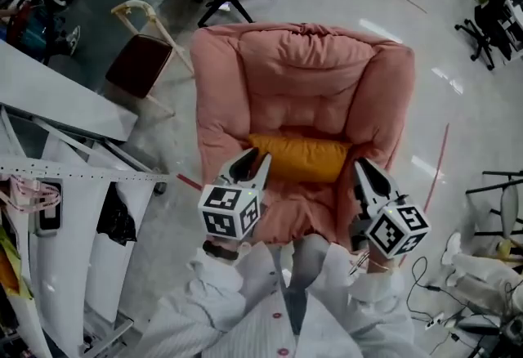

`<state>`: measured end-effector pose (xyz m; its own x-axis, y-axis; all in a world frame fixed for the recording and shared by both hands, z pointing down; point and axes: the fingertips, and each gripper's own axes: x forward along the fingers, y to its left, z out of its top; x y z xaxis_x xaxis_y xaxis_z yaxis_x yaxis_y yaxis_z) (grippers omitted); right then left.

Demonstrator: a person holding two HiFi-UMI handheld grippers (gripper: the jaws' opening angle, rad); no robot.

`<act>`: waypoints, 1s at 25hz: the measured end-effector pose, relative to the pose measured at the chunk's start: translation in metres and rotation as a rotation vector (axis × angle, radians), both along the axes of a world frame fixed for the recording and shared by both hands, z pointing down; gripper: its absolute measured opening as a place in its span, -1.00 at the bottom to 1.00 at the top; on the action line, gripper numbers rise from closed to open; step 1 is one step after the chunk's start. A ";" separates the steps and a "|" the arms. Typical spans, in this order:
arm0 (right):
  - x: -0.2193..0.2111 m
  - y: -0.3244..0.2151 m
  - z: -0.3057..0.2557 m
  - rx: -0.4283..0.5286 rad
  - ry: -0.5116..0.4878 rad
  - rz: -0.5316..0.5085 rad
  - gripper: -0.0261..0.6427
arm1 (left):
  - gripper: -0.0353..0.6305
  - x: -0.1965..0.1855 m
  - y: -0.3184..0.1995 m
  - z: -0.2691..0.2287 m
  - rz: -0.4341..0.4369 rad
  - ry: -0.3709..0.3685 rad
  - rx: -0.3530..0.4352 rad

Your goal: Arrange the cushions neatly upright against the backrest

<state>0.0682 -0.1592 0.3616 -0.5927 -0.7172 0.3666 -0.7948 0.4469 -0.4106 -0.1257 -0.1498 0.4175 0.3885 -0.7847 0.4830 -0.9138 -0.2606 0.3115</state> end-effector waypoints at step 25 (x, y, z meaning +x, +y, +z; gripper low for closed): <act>-0.091 0.095 -0.181 0.388 -0.014 -0.200 -0.88 | -0.86 0.061 0.068 -0.237 0.319 0.239 0.452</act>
<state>-0.0231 -0.0646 0.1805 -0.7371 -0.6706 0.0834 -0.6723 0.7151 -0.1914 -0.0647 -0.0816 0.1806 0.6953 -0.7187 -0.0013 -0.6868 -0.6650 0.2934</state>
